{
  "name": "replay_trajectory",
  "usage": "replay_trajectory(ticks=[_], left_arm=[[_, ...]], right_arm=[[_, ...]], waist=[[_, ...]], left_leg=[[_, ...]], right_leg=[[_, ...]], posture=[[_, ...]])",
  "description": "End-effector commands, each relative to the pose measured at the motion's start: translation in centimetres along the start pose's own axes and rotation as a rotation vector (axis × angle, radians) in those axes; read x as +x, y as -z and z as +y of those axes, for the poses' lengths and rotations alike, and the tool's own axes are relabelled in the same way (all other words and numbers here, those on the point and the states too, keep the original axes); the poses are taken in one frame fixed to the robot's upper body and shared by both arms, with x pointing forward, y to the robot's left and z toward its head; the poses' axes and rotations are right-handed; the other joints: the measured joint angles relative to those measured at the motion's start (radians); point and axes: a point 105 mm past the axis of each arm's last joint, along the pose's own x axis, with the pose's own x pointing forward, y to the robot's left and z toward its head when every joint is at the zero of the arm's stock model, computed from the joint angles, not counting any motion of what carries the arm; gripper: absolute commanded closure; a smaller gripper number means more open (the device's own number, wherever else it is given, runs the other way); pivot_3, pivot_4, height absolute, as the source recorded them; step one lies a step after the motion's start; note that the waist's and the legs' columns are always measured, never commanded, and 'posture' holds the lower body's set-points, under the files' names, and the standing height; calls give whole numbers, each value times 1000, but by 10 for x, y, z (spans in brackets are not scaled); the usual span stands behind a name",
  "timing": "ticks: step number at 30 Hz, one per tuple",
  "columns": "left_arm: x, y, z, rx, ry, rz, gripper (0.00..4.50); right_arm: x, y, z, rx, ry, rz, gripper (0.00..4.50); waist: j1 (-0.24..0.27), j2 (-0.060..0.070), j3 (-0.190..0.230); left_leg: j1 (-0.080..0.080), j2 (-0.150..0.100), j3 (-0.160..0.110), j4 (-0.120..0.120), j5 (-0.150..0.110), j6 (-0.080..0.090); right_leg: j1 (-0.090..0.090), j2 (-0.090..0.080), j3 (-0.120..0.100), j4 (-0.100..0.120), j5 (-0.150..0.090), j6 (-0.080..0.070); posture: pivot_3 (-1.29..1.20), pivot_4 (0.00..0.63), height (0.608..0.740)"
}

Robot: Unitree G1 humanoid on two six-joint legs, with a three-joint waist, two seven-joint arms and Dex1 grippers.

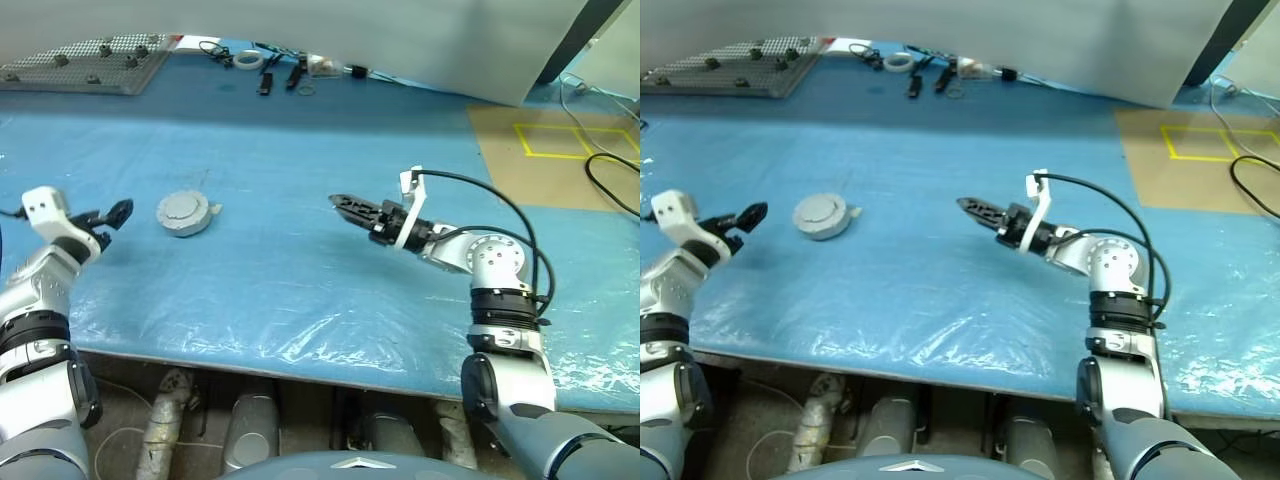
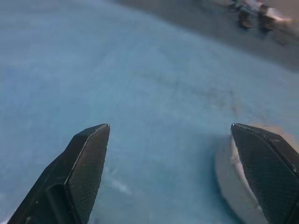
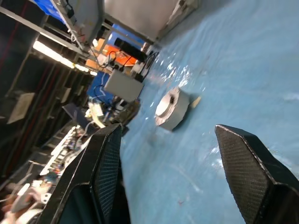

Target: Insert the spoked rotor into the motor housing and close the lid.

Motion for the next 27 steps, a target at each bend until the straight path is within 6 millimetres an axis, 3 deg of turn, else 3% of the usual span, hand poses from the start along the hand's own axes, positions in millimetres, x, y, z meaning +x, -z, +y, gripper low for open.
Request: replay_trajectory(ticks=[1, 4, 9, 12, 18, 27], left_arm=[[5, -4, -62, 224, 296, 56, 120], [1, 9, -102, 327, 469, 95, 120], [5, 8, -163, 376, 647, 44, 120], [7, 17, -185, 378, 706, 34, 120], [8, 49, -204, 388, 758, 60, 120], [9, 50, -202, 393, 765, 40, 120]], right_arm=[[-11, -12, 11, -241, -10, 15, 1159], [-18, -15, 8, -351, 14, 37, 1159], [-16, -4, 1, -605, 71, 116, 1159], [-14, 8, 0, -685, 69, 147, 1159], [-13, 14, -13, -733, 136, 113, 1159], [-14, 18, -19, -756, 162, 126, 1159]], waist=[[0, 0, 0], [-6, 0, 0], [-26, 0, 0], [-31, 0, 0], [-31, 0, 0], [-30, 0, 0]], left_leg=[[0, 0, 0, 0, 0, 0], [1, 0, 1, -1, 0, 0], [0, 1, 0, -1, 0, 0], [0, 1, 0, -1, 0, 1], [0, 1, 1, 0, 2, 4], [0, 1, 1, 1, 2, 5]], right_leg=[[0, 0, 0, 0, 0, 0], [0, 0, 1, 0, 0, 0], [-1, 1, 0, 1, 0, 0], [-1, 1, 0, 1, 0, 0], [0, 1, 1, 1, -1, -1], [0, 1, 1, 1, -2, -4]], posture=[[0, 150, 740], [0, 150, 740], [0, 150, 740], [0, 150, 740], [0, 150, 740], [0, 150, 740]])
